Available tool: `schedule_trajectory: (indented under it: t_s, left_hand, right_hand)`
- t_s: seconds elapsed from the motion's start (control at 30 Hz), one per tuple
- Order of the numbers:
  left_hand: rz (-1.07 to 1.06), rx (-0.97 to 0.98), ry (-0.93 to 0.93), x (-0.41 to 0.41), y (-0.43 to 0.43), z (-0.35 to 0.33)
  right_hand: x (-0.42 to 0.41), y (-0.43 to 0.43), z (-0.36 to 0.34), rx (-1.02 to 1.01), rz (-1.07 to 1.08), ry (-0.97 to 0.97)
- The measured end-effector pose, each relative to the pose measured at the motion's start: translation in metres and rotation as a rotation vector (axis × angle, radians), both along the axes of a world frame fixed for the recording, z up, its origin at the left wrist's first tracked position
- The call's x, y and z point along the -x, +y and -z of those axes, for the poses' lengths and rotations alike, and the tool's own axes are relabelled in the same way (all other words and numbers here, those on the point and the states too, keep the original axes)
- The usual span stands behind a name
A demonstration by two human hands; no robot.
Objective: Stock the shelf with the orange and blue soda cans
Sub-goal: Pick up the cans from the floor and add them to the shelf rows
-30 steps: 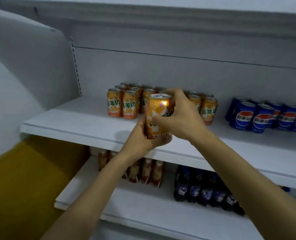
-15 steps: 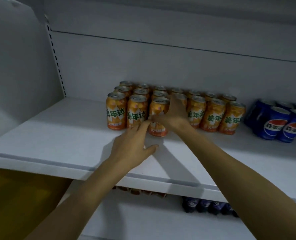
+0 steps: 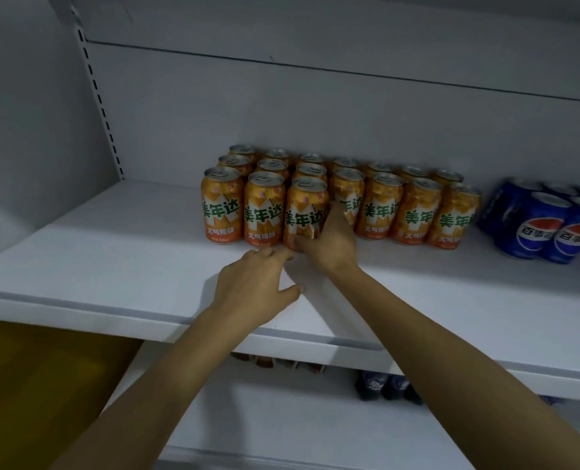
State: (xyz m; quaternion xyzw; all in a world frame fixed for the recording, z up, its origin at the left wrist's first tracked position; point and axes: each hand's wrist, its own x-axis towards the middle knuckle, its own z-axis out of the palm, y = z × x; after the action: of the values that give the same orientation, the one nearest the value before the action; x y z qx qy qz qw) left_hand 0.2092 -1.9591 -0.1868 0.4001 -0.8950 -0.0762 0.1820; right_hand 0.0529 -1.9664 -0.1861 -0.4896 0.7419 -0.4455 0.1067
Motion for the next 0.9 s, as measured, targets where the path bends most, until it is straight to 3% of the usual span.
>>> schedule_trajectory:
  t_s: [0.13, 0.27, 0.5, 0.7, 0.9]
  left_hand:
    - [-0.025, -0.005, 0.0, 0.008, 0.009, -0.004]
    - [0.027, 0.035, 0.023, 0.043, 0.038, -0.017]
    - [0.316, 0.103, 0.001, 0.166, 0.172, -0.03]
    - [0.657, -0.073, -0.006, 0.268, 0.334, 0.014]
    - [0.799, -0.334, -0.305, 0.318, 0.467, 0.115]
  right_hand:
    - [0.01, 0.018, -0.013, -0.11, -0.039, 0.086]
    - [0.055, 0.081, -0.038, -0.255, -0.046, 0.341]
    - [0.161, 0.288, -0.065, -0.611, 0.234, 0.51]
    - [0.23, 0.511, -0.038, -0.76, 0.366, 0.332]
    - [0.251, 0.686, 0.043, -0.91, 0.458, 0.1]
